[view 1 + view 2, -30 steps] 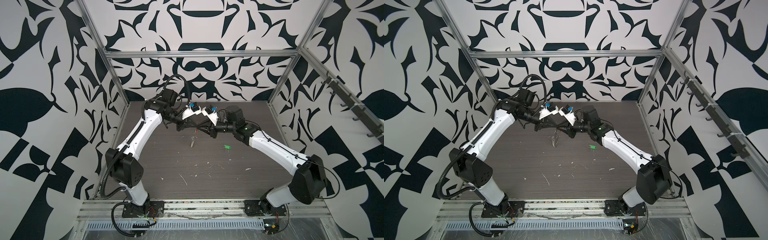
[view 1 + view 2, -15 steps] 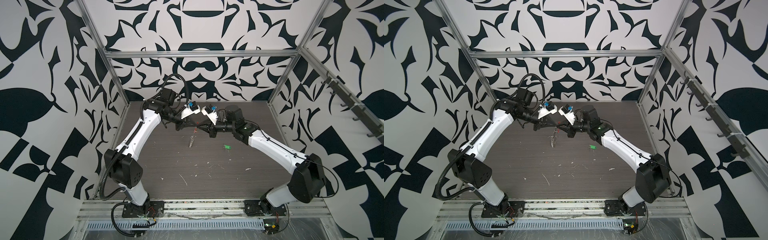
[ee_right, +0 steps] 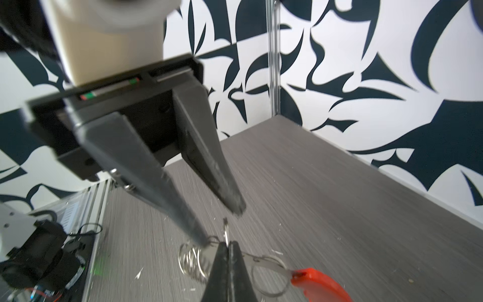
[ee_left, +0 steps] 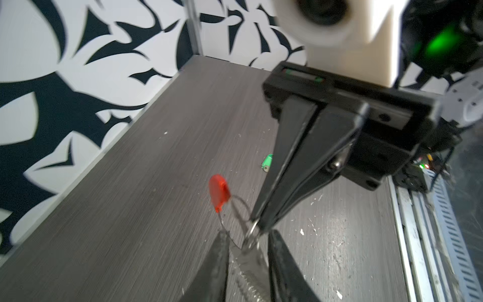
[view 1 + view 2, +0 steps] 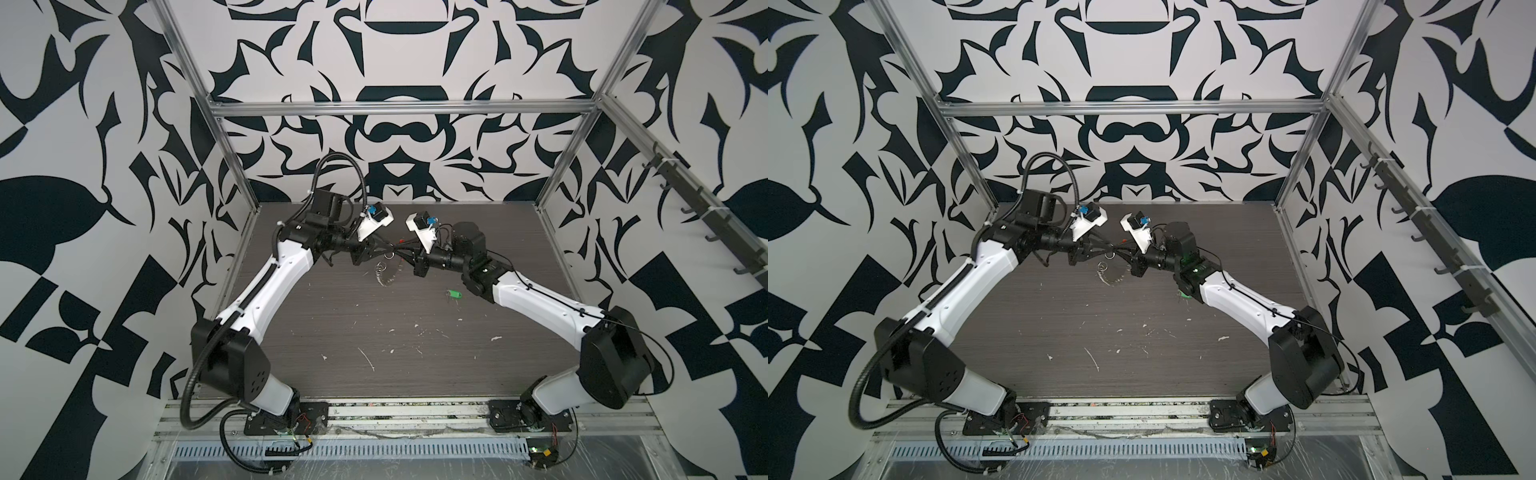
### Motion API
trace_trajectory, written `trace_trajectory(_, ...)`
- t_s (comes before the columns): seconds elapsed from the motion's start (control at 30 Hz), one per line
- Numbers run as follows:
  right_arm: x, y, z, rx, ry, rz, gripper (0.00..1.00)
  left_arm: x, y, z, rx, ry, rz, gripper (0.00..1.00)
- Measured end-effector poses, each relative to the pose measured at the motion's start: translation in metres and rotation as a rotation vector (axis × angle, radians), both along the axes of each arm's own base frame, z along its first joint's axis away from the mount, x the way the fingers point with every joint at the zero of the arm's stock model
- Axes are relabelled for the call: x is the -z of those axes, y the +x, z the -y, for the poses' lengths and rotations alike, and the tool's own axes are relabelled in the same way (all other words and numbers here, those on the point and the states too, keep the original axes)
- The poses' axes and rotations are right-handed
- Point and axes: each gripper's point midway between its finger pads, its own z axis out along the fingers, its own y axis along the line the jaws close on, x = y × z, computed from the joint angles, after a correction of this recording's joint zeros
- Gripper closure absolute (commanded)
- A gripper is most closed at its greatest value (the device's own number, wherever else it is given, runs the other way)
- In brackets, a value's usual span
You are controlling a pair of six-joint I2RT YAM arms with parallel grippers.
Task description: Put the keys on the keyring
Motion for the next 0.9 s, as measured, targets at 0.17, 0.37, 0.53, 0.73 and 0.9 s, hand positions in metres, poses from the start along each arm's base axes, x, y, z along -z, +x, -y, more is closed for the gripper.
trace_trajectory(0.17, -0.018, 0.006, 0.001, 0.032, 0.07, 0.044, 1.0, -0.014, 0.019, -0.016, -0.147, -0.09, 0.071, 0.71)
trace_trajectory(0.37, -0.039, 0.007, 0.001, 0.041, 0.143, 0.076, 1.0, -0.021, 0.027, -0.01, -0.165, -0.156, 0.066, 0.75)
trace_trajectory(0.53, -0.053, 0.009, 0.002, 0.057, 0.199, 0.097, 1.0, -0.021, 0.021, 0.006, -0.118, -0.186, 0.041, 0.74)
trace_trajectory(0.73, -0.068, 0.012, 0.002, 0.09, 0.287, 0.11, 1.0, -0.027, 0.016, 0.02, -0.091, -0.222, 0.057, 0.74)
trace_trajectory(0.9, -0.067, 0.018, -0.001, 0.116, 0.346, 0.101, 1.0, -0.025, 0.017, 0.021, -0.104, -0.238, 0.047, 0.73)
